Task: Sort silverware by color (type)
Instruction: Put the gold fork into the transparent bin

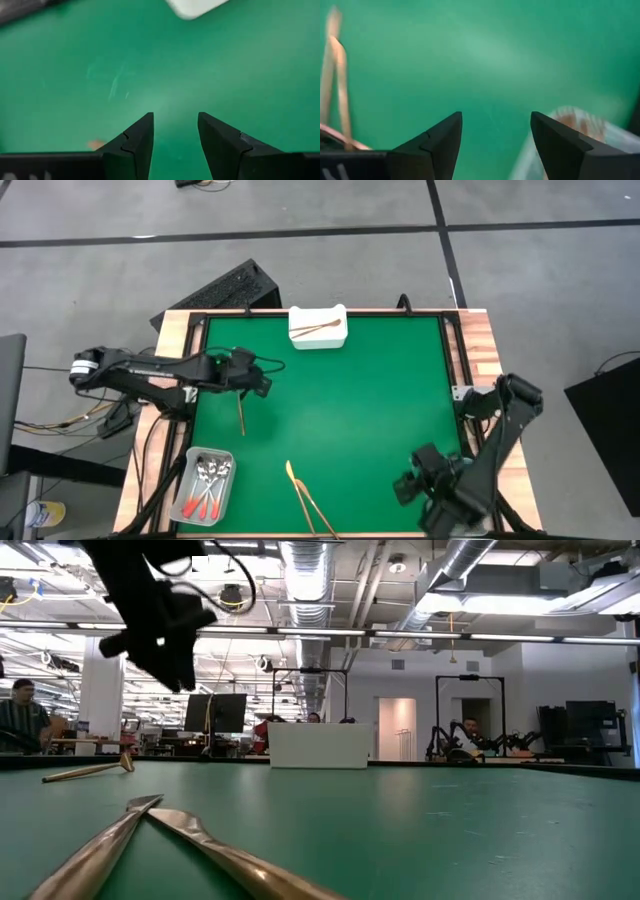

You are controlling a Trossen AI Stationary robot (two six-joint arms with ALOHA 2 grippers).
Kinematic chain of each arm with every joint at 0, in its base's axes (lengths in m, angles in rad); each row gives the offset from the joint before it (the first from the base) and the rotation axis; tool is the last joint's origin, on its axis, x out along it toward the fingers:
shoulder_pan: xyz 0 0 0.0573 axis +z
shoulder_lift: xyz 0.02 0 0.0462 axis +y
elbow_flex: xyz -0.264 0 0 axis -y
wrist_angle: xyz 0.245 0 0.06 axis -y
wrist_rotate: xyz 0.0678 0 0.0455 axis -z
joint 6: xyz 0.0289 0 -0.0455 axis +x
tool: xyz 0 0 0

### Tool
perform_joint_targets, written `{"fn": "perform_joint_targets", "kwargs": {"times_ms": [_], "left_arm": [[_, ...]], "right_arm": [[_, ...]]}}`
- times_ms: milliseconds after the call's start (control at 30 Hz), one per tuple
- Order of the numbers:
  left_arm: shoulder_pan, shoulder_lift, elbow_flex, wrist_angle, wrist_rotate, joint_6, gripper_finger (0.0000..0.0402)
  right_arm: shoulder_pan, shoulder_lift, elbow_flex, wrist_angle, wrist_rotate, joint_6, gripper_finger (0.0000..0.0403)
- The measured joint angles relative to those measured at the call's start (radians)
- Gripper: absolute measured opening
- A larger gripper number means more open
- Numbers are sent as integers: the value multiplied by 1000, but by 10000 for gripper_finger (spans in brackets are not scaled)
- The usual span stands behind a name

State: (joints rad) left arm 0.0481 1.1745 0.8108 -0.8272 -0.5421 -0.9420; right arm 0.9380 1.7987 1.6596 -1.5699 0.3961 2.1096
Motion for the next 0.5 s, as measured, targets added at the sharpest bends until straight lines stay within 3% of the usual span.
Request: {"fn": "perform_joint_targets", "kwargs": {"times_ms": [133,267,500], "left_arm": [[61,60,0,-36,102,-64,139],[74,119,-1,-112,123,-108,139],[78,132,-131,14,267,-147,139]], "right_arm": [[-77,-53,0,27,83,-57,257],[-111,-83,0,60,140,-110,257],[-115,-85,0,59,163,-162,257]]}}
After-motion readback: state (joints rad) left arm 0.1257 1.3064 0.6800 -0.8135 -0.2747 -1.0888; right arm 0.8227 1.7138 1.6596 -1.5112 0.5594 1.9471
